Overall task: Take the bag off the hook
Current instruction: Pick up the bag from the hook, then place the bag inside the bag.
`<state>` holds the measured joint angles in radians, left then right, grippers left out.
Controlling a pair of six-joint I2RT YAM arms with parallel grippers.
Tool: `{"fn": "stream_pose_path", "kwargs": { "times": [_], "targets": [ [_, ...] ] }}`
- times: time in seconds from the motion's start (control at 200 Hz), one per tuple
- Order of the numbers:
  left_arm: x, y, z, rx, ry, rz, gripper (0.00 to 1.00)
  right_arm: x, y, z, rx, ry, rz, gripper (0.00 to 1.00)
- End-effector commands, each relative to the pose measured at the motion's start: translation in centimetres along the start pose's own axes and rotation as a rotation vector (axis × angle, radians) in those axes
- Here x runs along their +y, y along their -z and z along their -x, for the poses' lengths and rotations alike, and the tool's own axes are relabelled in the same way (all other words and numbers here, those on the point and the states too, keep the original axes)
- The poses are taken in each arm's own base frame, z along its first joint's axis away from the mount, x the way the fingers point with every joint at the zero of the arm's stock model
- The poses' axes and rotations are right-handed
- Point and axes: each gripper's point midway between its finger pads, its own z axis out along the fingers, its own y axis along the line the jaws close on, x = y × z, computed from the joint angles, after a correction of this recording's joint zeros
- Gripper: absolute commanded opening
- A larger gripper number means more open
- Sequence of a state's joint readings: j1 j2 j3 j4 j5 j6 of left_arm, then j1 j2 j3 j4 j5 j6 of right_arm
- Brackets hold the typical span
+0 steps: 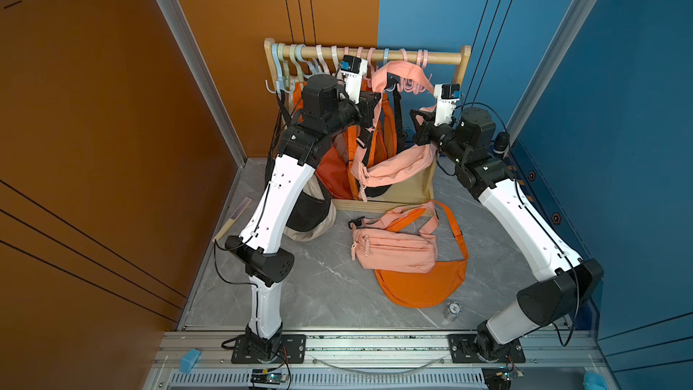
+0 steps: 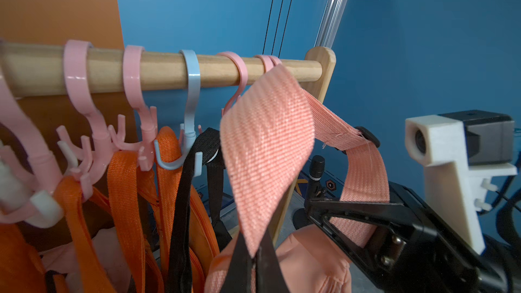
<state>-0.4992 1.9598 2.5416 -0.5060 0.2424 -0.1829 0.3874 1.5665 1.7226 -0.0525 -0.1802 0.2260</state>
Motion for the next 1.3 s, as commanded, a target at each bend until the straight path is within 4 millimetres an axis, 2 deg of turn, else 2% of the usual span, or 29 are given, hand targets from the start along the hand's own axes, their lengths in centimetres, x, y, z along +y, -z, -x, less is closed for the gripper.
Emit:
{"fn": "stream_pose_path", "kwargs": {
  "times": [0.0,0.215,0.295,0.576,0.876,1.006,1.026,1.131,1.291],
  "targets": [
    [-1.9,3.1,3.4,-0.080,-0.038,-0.017,0.00,1.5,2.1,1.6,-0.042,-0.001,0.027,0.00],
    [-3.4,5.9,2.6,-0.052,-0.087,0.003,0.00,2.6,4.8,1.8,-0.057,-0.006,0.039,0.00],
    [-4.5,7.1,2.3,-0.050,-0.119,0.003,0.00,3.2,5.9,1.8,-0.060,-0.009,0.047,0.00],
    [-6.9,11.8,0.3,-0.048,-0.172,0.023,0.00,6.6,10.7,1.4,-0.069,0.021,0.105,0.00],
    [-8.6,17.3,-3.2,-0.015,-0.215,0.034,0.00,9.9,15.9,-1.4,-0.029,0.041,0.212,0.00],
    [-8.8,20.2,-4.7,-0.011,-0.200,0.036,0.00,10.7,18.1,-3.2,-0.013,0.053,0.250,0.00],
    [-8.8,20.6,-5.0,-0.007,-0.196,0.035,0.00,11.6,18.6,-3.6,-0.007,0.053,0.283,0.00],
    [-9.1,22.7,-6.5,0.017,-0.184,0.029,0.00,12.6,20.4,-5.2,0.011,0.062,0.331,0.00],
    [-9.3,25.7,-8.7,0.045,-0.165,0.021,0.00,13.9,22.5,-7.7,0.047,0.069,0.396,0.00]
  ]
}}
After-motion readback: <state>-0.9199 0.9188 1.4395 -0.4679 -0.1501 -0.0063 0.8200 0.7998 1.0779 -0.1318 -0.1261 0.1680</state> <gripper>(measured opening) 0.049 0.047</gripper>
